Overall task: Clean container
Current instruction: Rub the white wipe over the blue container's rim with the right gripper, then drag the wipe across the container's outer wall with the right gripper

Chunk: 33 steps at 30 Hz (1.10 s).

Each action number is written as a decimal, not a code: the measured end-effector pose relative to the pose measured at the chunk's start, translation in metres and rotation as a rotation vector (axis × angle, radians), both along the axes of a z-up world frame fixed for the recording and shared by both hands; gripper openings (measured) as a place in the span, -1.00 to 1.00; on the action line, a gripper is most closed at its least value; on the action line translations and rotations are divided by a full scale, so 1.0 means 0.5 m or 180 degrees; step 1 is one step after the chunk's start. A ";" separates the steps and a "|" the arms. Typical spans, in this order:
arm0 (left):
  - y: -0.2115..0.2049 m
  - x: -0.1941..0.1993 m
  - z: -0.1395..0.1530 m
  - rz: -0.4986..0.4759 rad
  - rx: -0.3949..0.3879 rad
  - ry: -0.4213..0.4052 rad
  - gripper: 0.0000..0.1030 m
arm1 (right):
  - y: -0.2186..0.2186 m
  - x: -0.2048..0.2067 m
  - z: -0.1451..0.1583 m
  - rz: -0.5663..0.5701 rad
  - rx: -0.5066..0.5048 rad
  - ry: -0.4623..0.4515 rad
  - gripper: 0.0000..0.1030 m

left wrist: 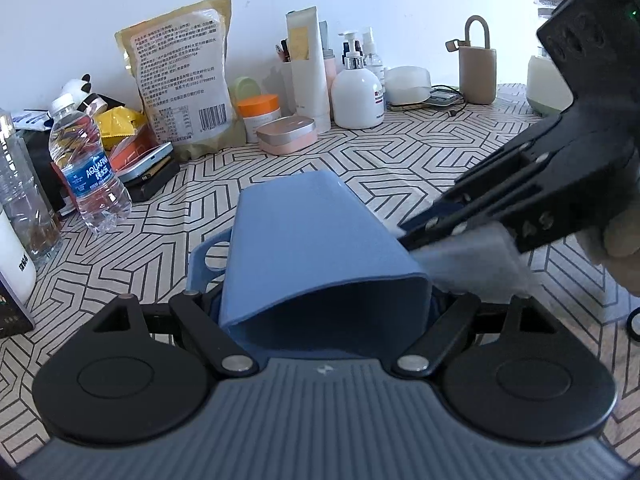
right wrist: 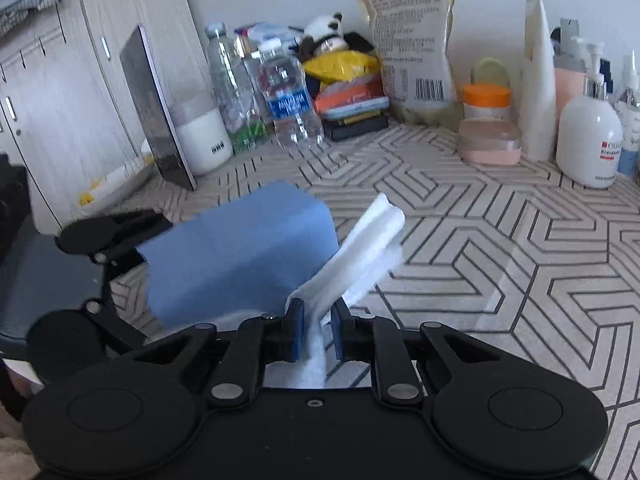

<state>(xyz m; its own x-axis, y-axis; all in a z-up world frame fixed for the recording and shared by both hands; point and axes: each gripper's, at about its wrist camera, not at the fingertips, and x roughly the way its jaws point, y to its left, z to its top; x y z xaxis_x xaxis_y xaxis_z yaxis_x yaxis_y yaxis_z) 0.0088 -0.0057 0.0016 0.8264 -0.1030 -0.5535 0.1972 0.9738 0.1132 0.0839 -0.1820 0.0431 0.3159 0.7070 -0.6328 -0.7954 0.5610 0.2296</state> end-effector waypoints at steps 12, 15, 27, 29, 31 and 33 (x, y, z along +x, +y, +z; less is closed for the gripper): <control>0.003 0.004 -0.001 0.0008 -0.0015 0.0022 0.62 | -0.027 -0.008 0.041 0.0007 0.0397 -0.0076 -0.61; 0.003 0.004 -0.002 0.0007 -0.0021 0.0023 0.62 | -0.026 -0.015 0.040 0.0033 0.0499 -0.0097 -0.61; -0.001 0.003 -0.002 -0.0026 -0.0006 0.0016 0.62 | -0.016 -0.026 0.041 0.0145 0.0593 -0.0168 -0.43; -0.001 0.003 -0.002 -0.0024 -0.0005 0.0016 0.62 | -0.015 -0.028 0.042 0.0156 0.0590 -0.0183 -0.37; -0.001 0.003 -0.002 -0.0023 -0.0001 0.0016 0.62 | -0.014 -0.030 0.042 0.0168 0.0587 -0.0198 -0.34; -0.003 0.003 -0.002 -0.0023 0.0002 0.0016 0.62 | -0.013 -0.032 0.042 0.0179 0.0584 -0.0213 -0.34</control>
<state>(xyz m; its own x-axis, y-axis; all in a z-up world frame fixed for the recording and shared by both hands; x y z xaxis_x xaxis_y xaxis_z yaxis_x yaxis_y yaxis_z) 0.0101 -0.0072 0.0006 0.8229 -0.1085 -0.5577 0.2047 0.9723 0.1129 0.0681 -0.1885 0.0641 0.3097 0.8262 -0.4707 -0.8412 0.4689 0.2695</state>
